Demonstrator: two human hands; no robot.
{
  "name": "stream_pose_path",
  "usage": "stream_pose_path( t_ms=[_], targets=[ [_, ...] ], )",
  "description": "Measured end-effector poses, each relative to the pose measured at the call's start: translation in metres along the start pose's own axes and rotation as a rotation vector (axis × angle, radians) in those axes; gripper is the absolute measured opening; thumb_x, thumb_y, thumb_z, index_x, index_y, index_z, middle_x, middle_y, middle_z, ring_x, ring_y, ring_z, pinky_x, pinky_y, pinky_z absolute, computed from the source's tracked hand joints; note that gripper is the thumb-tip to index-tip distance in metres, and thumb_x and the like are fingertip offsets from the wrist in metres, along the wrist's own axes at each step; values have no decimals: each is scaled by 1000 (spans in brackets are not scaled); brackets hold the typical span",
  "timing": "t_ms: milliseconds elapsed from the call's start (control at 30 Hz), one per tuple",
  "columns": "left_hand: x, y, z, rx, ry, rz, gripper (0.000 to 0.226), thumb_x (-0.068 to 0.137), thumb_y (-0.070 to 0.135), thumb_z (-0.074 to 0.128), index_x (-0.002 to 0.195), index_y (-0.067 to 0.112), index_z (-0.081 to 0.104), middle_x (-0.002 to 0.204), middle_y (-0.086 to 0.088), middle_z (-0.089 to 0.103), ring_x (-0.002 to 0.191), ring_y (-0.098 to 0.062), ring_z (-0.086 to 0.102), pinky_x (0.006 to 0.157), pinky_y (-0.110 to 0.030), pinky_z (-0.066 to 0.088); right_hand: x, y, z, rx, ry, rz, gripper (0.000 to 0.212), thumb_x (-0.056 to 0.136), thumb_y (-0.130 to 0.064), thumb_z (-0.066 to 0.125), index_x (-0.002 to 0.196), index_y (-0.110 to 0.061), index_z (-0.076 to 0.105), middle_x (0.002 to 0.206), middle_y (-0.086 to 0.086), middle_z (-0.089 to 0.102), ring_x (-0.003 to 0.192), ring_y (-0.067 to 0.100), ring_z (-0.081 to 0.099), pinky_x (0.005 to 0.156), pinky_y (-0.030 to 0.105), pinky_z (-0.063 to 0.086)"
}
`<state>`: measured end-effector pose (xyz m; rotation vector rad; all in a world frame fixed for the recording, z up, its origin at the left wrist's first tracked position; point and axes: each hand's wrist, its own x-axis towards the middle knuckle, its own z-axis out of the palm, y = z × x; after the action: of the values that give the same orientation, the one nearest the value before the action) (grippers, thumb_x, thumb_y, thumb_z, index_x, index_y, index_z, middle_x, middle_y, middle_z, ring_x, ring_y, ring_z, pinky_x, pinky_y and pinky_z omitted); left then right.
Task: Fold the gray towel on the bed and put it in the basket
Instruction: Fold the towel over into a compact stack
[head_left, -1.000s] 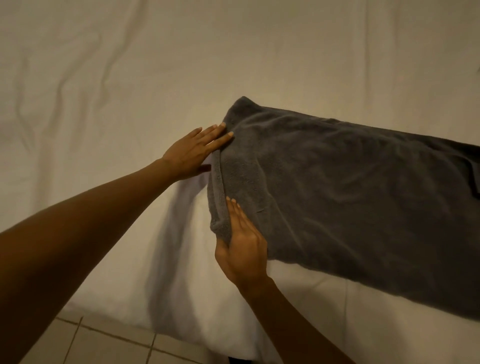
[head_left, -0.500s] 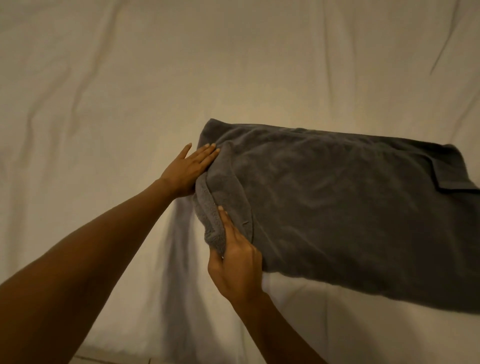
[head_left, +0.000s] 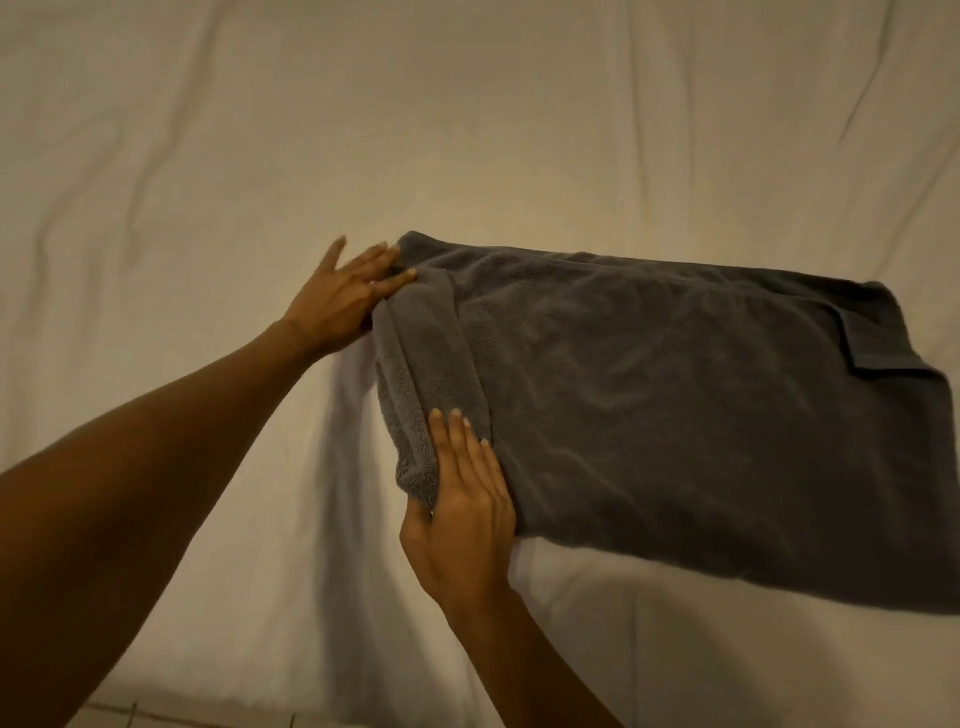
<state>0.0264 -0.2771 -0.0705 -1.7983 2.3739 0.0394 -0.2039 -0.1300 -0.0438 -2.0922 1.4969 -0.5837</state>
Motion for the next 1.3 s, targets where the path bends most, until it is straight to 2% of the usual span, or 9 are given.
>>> stream_pose_path(
  t_ms=[100,400,567,667,800,967,1133,1233,1300],
  targets=[
    [28,11,-32,11,-36,54,65,91,46,49,147,28,23,156,-14,19,143,-29,22,115,-53,5,7,4,-15,-88,50,46,65,78,-42,39,136,-12,40,136,11,52,125,23,50,108,37,26],
    [101,101,-90,106,19,82,46,90,33,56,133,17,48,154,-16,23,142,-31,23,113,-61,10,17,60,-84,-37,227,272,64,80,-36,36,138,-9,40,143,9,44,133,24,39,109,38,15],
    [163,176,-119,186,-7,162,43,91,33,54,132,22,46,157,-12,15,145,-30,13,114,-61,1,18,109,-132,-44,327,383,63,85,-43,32,140,-13,36,148,8,36,138,23,28,115,43,18],
    [201,229,-133,226,-2,244,46,89,33,57,132,23,45,158,-11,11,145,-30,9,114,-63,3,14,145,-162,-48,399,454,60,88,-43,32,141,-14,37,149,7,35,139,21,25,114,45,18],
    [244,314,-145,270,-65,338,49,88,33,59,134,23,43,159,-10,4,146,-30,3,112,-66,1,-1,193,-194,-74,513,506,65,87,-38,40,141,-17,11,145,11,41,135,27,32,110,49,25],
    [279,395,-142,334,-59,448,52,90,35,55,137,24,37,159,-8,5,145,-33,4,108,-71,3,-28,246,-223,-98,597,586,69,83,-32,48,138,-16,9,138,18,48,129,35,40,104,54,30],
    [308,464,-143,333,-5,553,44,93,26,52,135,20,40,158,-10,5,145,-31,7,110,-69,4,-44,290,-243,-49,693,705,60,85,-28,51,137,0,39,136,20,49,131,32,35,106,52,31],
    [319,478,-133,301,15,534,55,94,30,50,143,20,28,159,-9,3,146,-27,8,111,-63,0,-51,312,-244,-57,672,813,64,87,-38,48,133,6,42,138,23,47,132,35,34,110,44,25],
    [320,470,-125,246,7,462,60,94,32,50,146,18,23,159,-9,5,145,-27,9,113,-60,-1,-57,326,-241,-160,607,825,68,86,-45,43,136,1,41,142,22,42,135,35,31,111,39,15]
  ],
)
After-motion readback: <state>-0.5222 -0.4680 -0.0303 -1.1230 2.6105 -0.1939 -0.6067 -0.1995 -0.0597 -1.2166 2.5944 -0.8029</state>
